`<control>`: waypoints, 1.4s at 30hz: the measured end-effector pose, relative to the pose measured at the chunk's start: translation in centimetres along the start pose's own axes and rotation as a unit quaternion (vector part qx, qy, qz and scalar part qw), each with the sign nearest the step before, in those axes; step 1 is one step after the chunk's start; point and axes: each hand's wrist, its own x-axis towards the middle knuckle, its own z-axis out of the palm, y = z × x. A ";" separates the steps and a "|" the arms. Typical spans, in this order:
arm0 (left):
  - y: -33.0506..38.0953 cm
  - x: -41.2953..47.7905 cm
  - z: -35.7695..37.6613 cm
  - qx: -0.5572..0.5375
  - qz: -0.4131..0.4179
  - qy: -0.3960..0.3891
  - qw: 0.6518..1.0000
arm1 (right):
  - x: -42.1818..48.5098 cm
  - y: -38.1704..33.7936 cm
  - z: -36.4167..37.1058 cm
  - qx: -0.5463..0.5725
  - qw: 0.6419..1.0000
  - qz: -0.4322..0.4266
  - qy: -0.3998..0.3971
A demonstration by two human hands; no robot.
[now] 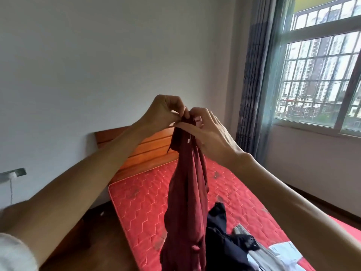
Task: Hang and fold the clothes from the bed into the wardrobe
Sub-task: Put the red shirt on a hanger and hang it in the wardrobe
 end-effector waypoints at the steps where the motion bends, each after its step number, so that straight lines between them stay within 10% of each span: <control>1: 0.0 0.0 -0.3 -0.003 -0.004 0.004 1.000 | 0.2 0.1 0.3 -0.021 1.000 -0.009 0.002; 11: -3.0 -4.8 -1.2 0.079 -0.150 0.107 0.980 | 2.0 1.4 3.5 -0.013 0.998 0.054 0.024; 17: -7.0 -9.9 0.8 0.088 -0.191 -0.113 0.971 | 3.9 1.2 4.1 0.098 0.989 0.095 0.063; 27: -10.3 -13.1 -3.6 0.107 -0.166 -0.019 0.980 | 8.0 -2.8 7.0 0.215 0.969 0.118 -0.023; 35: -11.7 -19.5 -18.8 0.267 -0.212 0.163 0.926 | 12.0 -5.0 12.7 0.163 0.955 0.108 -0.222; 42: -8.9 -26.5 -30.0 0.519 -0.158 0.120 0.831 | 16.3 -11.7 20.9 0.266 0.929 0.062 -0.251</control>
